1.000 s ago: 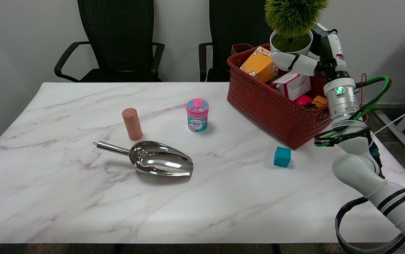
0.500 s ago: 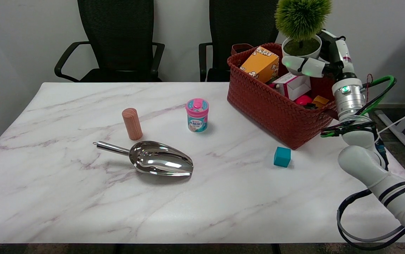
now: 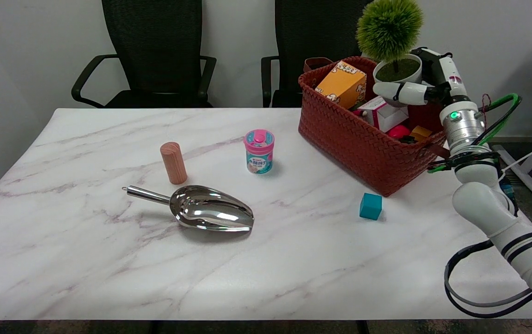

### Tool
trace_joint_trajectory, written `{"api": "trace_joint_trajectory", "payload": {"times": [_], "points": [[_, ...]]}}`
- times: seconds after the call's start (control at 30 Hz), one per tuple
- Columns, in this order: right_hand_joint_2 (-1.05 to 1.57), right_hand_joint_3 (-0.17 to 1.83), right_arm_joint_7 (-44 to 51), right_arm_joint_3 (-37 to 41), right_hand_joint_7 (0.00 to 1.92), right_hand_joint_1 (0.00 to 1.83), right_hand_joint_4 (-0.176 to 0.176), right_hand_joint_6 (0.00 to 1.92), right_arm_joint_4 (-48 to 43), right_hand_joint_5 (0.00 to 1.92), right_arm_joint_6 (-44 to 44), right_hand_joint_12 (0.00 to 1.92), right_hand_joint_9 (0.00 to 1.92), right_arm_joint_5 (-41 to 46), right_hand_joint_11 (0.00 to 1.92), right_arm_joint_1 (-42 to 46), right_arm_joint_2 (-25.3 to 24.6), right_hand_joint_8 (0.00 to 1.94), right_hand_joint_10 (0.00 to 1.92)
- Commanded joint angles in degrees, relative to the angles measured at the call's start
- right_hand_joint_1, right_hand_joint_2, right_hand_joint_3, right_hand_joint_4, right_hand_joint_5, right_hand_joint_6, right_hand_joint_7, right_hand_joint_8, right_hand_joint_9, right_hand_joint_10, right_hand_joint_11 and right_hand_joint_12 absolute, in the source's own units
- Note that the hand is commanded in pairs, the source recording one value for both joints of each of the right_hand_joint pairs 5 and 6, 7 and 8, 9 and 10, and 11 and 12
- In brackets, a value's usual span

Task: Place the potted plant into the brown storage basket.

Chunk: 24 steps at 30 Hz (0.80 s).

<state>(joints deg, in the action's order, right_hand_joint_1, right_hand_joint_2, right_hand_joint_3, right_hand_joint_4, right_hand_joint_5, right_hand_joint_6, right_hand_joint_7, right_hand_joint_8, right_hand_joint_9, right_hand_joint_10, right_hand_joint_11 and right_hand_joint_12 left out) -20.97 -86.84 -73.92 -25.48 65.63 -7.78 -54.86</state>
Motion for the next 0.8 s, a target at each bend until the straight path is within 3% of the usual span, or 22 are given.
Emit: {"api": "trace_joint_trajectory", "payload": {"times": [0.03, 0.8], "points": [[0.66, 0.20, 15.53, 3.02, 0.93, 1.18, 0.000, 0.55, -2.82, 0.55, 10.10, 0.61, 0.81, 0.69, 0.61, -2.39, 0.47, 0.93, 0.81], [0.61, 0.20, 18.01, 2.35, 0.94, 1.19, 0.000, 0.52, 2.89, 0.52, 14.24, 0.62, 0.83, 0.46, 0.62, -3.28, 0.47, 0.94, 0.83]]}}
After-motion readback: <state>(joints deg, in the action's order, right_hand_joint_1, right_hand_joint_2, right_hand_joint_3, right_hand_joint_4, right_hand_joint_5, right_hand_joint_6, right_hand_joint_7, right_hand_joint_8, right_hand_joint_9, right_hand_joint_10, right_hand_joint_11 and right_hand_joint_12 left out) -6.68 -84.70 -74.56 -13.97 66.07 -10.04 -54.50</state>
